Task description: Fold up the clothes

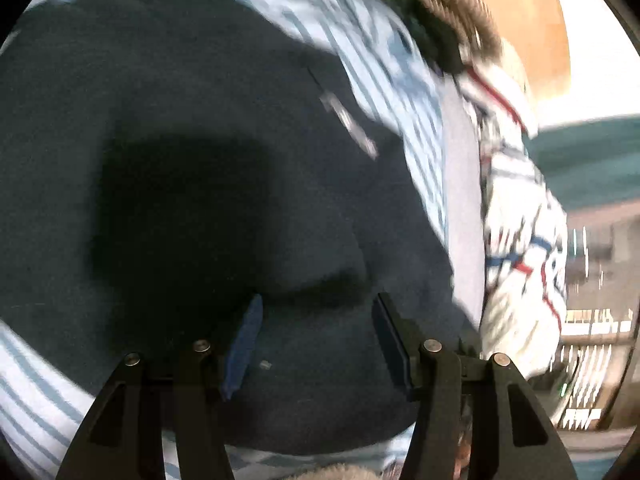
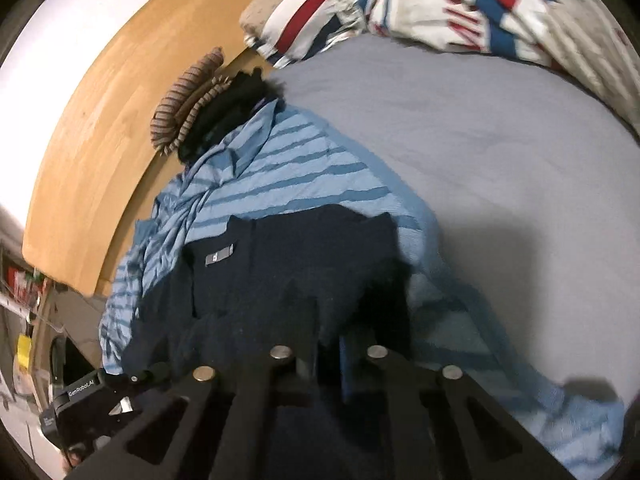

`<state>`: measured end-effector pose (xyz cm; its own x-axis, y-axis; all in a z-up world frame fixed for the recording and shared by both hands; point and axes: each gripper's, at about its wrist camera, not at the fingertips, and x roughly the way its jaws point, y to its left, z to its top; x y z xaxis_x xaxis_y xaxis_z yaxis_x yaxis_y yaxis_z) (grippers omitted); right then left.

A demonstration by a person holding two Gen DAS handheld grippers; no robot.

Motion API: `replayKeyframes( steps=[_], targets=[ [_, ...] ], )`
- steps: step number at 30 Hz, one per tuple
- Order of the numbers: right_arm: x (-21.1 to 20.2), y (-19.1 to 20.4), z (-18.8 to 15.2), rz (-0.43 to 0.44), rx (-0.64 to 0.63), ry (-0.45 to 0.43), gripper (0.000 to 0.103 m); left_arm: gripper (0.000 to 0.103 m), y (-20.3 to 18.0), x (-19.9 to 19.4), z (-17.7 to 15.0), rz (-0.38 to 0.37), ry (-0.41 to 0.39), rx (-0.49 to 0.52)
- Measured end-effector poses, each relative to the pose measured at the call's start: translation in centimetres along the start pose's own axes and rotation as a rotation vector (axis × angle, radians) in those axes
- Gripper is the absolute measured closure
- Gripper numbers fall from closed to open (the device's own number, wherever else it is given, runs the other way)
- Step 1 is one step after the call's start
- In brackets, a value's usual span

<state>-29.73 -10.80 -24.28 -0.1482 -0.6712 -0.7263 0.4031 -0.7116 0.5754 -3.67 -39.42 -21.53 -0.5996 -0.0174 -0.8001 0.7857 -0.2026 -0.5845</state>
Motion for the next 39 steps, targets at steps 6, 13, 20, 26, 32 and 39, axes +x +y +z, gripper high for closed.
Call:
replayKeyframes(
  steps=[6, 13, 20, 26, 32, 39],
  targets=[
    [-3.4, -0.4, -1.1, 0.043, 0.137, 0.016, 0.093, 0.045, 6.1, -6.6, 2.5, 0.139, -0.317, -0.316],
    [-2.7, 1.0, -0.5, -0.113, 0.205, -0.053, 0.039, 0.045, 8.6, -7.1, 8.0, 0.242, -0.307, -0.429],
    [2.5, 3.2, 0.0, -0.236, 0.238, 0.07, 0.026, 0.045, 7.6, -2.4, 12.9, 0.39, -0.188, -0.429],
    [1.5, 2.3, 0.0, -0.302, 0.4, -0.007, 0.031, 0.045, 8.2, -1.3, 13.5, 0.436, -0.149, -0.456],
    [-3.7, 2.7, -1.8, -0.176, 0.548, -0.115, 0.024, 0.045, 8.0, -1.3, 13.5, 0.46, -0.107, -0.438],
    [1.5, 0.5, -1.5, -0.006, 0.785, 0.114, 0.043, 0.045, 7.3, -2.5, 12.9, 0.465, -0.084, -0.4]
  ],
)
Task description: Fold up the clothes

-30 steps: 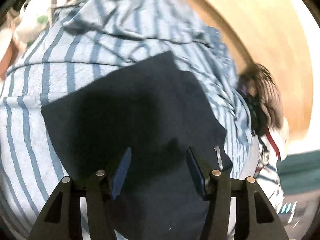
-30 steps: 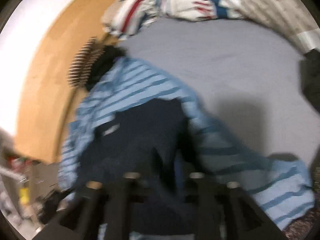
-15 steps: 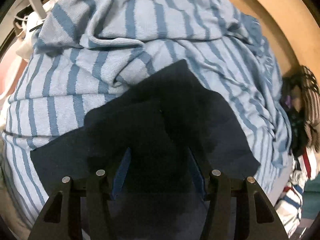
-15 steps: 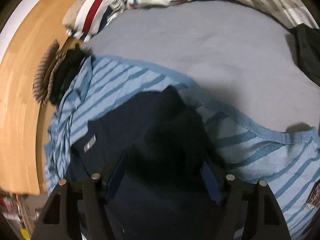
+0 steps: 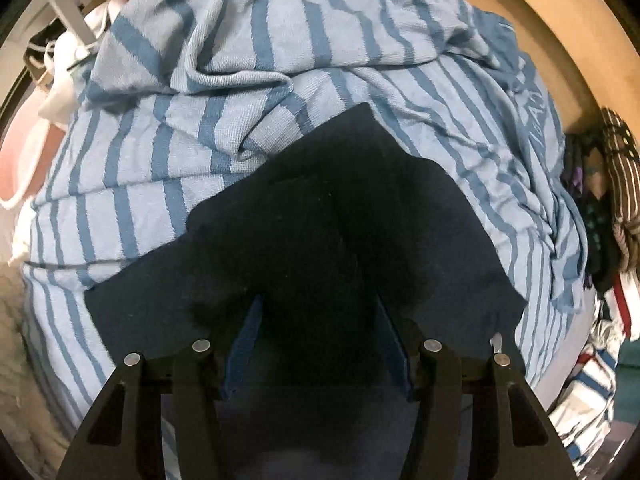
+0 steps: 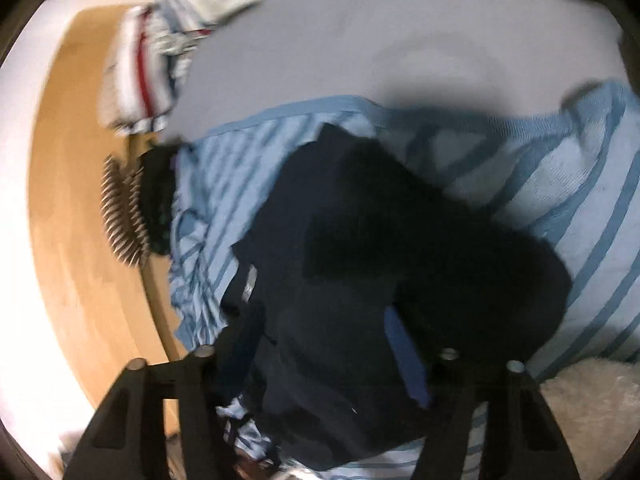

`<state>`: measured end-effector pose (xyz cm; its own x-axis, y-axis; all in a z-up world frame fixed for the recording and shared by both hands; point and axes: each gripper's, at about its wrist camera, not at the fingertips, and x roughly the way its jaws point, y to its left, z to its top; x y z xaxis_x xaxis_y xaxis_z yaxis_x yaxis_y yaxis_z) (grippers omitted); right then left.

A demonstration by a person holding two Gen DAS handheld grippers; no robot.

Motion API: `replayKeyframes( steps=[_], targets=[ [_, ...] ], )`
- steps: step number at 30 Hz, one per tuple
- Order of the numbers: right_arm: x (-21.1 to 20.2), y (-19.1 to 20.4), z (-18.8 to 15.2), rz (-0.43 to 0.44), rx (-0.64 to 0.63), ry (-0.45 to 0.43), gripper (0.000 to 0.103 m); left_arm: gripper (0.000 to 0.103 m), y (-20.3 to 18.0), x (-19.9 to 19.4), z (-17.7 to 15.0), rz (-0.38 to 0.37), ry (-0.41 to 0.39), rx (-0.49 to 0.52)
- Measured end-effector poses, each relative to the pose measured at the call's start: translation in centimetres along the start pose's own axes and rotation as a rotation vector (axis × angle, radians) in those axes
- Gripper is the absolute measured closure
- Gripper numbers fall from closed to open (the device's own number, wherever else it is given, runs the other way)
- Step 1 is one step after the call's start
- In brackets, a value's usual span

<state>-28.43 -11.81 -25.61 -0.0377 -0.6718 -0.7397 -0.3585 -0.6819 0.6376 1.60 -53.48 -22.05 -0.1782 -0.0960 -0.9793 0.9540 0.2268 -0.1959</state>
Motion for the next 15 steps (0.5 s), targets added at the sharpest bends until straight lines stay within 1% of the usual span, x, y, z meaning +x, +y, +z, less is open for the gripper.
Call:
replayKeyframes(
  steps=[1, 3, 6, 8, 9, 11, 12, 13, 14, 15],
  targets=[
    [0.7, -0.1, 0.6, -0.014, 0.024, 0.014, 0.047, 0.045, 0.2, 0.0, 0.0, -0.005, 0.005, 0.002],
    [2.1, -0.3, 1.8, -0.042, 0.073, 0.041, 0.05, 0.045, 0.9, 0.3, 0.0, -0.015, 0.018, -0.001],
    [3.2, 0.0, 2.8, -0.095, 0.066, 0.002, 0.05, 0.045, 1.6, 1.5, 0.2, -0.025, 0.034, -0.026],
    [4.4, -0.3, 3.3, -0.13, 0.1, 0.028, 0.05, 0.045, 1.7, 2.1, 0.2, -0.016, 0.037, -0.021],
    [5.0, -0.5, 3.5, -0.135, 0.12, 0.041, 0.049, 0.045, 1.7, 2.2, 0.1, -0.011, 0.035, -0.017],
    [6.0, -0.5, 4.0, -0.172, 0.117, 0.057, 0.05, 0.045, 1.6, 2.3, 0.1, -0.002, 0.029, -0.01],
    [6.6, -0.5, 4.2, -0.192, 0.115, 0.065, 0.056, 0.046, 1.6, 2.3, 0.1, 0.001, 0.028, -0.009],
    [6.8, -0.7, 4.3, -0.195, 0.117, 0.073, 0.061, 0.052, 1.6, 2.3, 0.1, 0.004, 0.028, -0.007],
    [7.0, -0.9, 4.3, -0.197, 0.118, 0.081, 0.063, 0.06, 1.6, 2.2, 0.0, 0.001, 0.027, -0.004],
    [6.9, -1.4, 4.3, -0.185, 0.118, 0.087, 0.074, 0.065, 1.7, 2.1, -0.1, -0.003, 0.027, 0.0]
  ],
)
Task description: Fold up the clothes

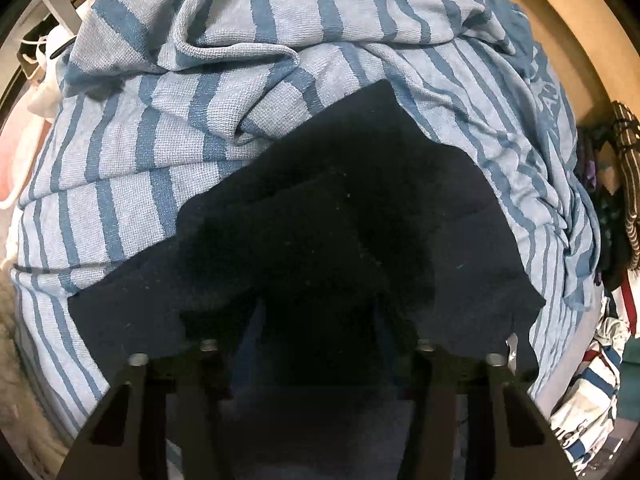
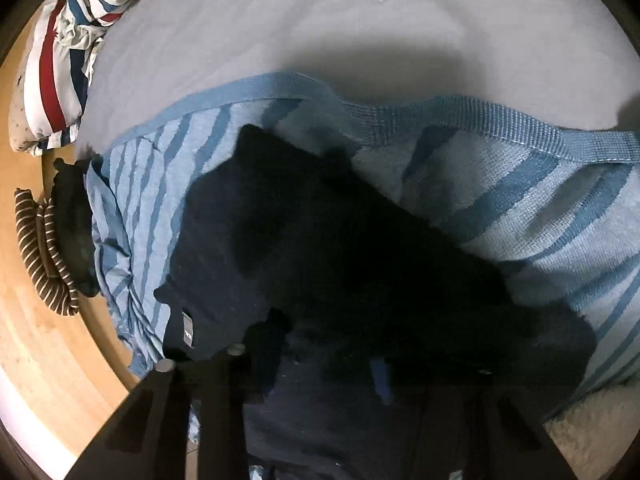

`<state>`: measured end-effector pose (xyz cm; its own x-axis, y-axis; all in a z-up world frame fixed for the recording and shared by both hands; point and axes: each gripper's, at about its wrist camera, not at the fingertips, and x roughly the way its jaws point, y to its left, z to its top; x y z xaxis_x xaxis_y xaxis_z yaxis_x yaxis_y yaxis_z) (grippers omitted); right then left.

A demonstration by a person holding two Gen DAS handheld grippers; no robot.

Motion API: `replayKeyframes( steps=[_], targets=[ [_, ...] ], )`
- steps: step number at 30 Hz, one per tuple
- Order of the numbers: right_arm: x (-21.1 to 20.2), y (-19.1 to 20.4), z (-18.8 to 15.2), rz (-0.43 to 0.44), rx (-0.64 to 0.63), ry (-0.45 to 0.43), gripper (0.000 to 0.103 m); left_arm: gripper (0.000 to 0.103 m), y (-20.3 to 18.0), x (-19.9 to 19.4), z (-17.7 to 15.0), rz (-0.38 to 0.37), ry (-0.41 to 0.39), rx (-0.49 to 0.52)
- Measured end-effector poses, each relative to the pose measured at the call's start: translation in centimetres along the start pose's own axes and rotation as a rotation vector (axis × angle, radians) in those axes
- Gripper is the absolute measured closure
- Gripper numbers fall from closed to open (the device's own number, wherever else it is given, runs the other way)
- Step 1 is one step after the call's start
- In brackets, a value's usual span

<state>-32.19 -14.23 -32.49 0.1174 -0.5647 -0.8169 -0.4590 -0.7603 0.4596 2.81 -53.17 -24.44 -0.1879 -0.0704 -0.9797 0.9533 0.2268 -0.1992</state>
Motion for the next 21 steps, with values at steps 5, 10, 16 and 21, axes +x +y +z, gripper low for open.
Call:
replayKeyframes(
  steps=[5, 10, 16, 21],
  targets=[
    [-2.9, -2.3, -1.8, 0.128, -0.047, 0.0, 0.092, 0.094, 1.7, -1.5, -1.4, -0.069, 0.017, 0.061],
    [-10.5, -4.1, -8.6, 0.253, -0.272, -0.109, 0.093, 0.095, 8.0, -7.1, -5.2, -0.341, 0.0, 0.049],
    [-15.1, -11.3, -18.4, 0.281, -0.437, -0.177, 0.093, 0.095, 17.7, -11.6, -11.7, -0.44, -0.024, 0.027],
    [-15.4, -17.5, -21.3, 0.255, -0.404, -0.182, 0.093, 0.095, 24.8, -9.4, -13.1, -0.335, 0.004, -0.095]
  ],
)
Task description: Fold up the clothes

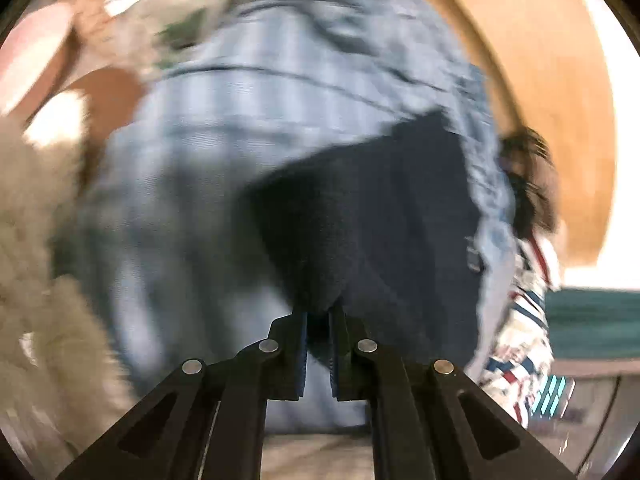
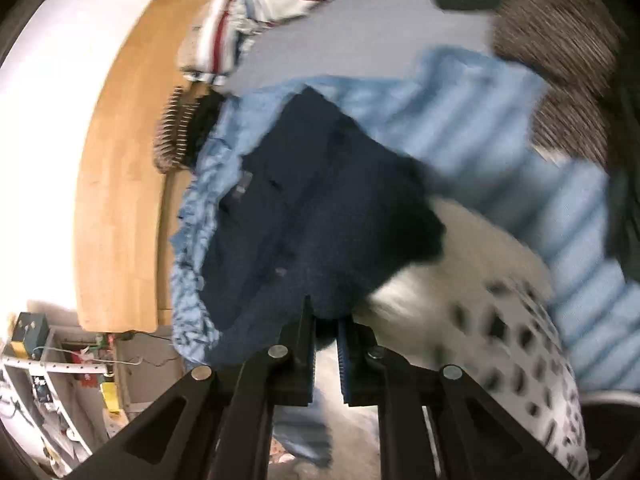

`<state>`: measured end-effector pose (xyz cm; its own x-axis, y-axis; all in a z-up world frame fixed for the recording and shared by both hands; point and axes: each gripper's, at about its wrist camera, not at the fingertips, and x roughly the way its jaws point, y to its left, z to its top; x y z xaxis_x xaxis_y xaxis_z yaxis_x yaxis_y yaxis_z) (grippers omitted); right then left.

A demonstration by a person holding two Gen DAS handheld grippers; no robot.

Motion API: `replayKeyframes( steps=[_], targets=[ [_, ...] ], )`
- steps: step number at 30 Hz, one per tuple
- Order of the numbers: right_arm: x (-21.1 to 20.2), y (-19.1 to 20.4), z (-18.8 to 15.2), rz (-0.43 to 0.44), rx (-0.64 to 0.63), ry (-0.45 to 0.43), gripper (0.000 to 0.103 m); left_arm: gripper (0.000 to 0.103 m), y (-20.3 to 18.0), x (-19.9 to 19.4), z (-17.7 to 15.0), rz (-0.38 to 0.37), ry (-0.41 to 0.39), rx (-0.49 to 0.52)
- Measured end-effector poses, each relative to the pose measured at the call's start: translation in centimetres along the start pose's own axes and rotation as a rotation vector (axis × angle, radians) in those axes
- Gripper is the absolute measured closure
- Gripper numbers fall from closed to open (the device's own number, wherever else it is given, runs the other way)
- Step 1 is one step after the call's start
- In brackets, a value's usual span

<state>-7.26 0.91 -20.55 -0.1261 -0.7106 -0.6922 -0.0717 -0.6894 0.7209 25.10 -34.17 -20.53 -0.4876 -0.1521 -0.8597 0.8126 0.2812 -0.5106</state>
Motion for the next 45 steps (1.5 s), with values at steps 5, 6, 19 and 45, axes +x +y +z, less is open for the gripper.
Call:
replayKeyframes(
  steps=[5, 6, 19, 45],
  targets=[
    [-0.2, -0.3, -0.4, 0.001, 0.01, 0.0, 0.093, 0.095, 2.2, 0.0, -0.4, 0.092, -0.011, 0.016],
    [-0.2, -0.2, -0.3, -0.01, 0.012, 0.0, 0.092, 0.095, 1.8, 0.4, -0.3, 0.1, -0.009, 0.027],
    [-4.5, 2.3, 1.9, -0.17, 0.016, -0.171, 0.034, 0.043, 3.6, 2.9, -0.2, 0.033, 0.055, -0.133],
    [-2.5, 3.7, 4.4, -0.316, -0.101, -0.213, 0.041, 0.051, -3.0, -2.1, 0.4, 0.302, -0.208, 0.123]
  ],
)
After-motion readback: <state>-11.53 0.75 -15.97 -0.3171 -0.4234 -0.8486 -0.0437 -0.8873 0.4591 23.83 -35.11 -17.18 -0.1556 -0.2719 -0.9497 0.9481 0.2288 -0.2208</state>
